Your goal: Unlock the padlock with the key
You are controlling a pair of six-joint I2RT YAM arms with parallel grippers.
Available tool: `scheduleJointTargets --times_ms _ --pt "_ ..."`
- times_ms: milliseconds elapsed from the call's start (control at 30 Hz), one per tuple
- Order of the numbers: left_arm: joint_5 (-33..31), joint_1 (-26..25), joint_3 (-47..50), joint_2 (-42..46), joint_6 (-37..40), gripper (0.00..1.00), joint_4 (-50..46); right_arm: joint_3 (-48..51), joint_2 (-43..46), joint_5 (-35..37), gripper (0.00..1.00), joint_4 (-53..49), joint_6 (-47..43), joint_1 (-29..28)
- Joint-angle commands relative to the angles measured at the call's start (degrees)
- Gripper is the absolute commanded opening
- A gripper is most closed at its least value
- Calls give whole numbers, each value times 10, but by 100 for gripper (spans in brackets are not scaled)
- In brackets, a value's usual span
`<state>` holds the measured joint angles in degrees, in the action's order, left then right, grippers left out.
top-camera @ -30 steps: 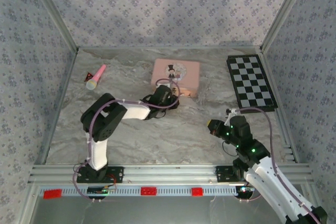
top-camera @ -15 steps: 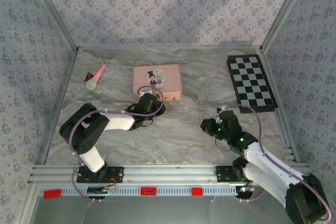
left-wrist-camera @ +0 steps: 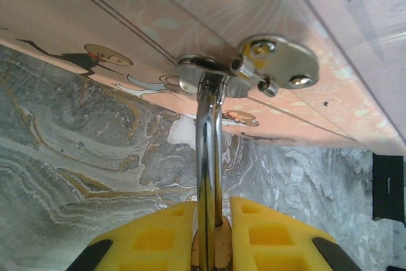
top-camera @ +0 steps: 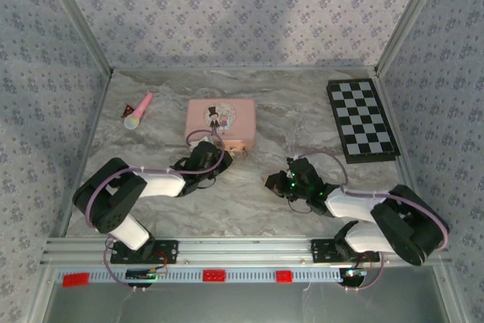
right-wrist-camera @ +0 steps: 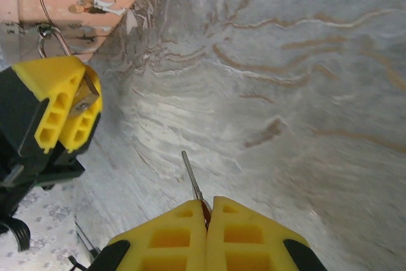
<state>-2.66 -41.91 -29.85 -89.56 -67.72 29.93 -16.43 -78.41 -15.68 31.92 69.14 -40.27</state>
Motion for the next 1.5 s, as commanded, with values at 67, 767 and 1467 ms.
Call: scheduleJointTargets --times_ms 67,767,1467 --pt "-3 -3 1 15 -20 3 65 -31 -79 -21 0 141 58 -24" --pt "21 -9 0 1 -28 2 89 -58 -200 -64 0 291 101 -38" --pt "26 -21 -7 -1 -38 2 94 -76 -244 -74 0 341 109 -44"
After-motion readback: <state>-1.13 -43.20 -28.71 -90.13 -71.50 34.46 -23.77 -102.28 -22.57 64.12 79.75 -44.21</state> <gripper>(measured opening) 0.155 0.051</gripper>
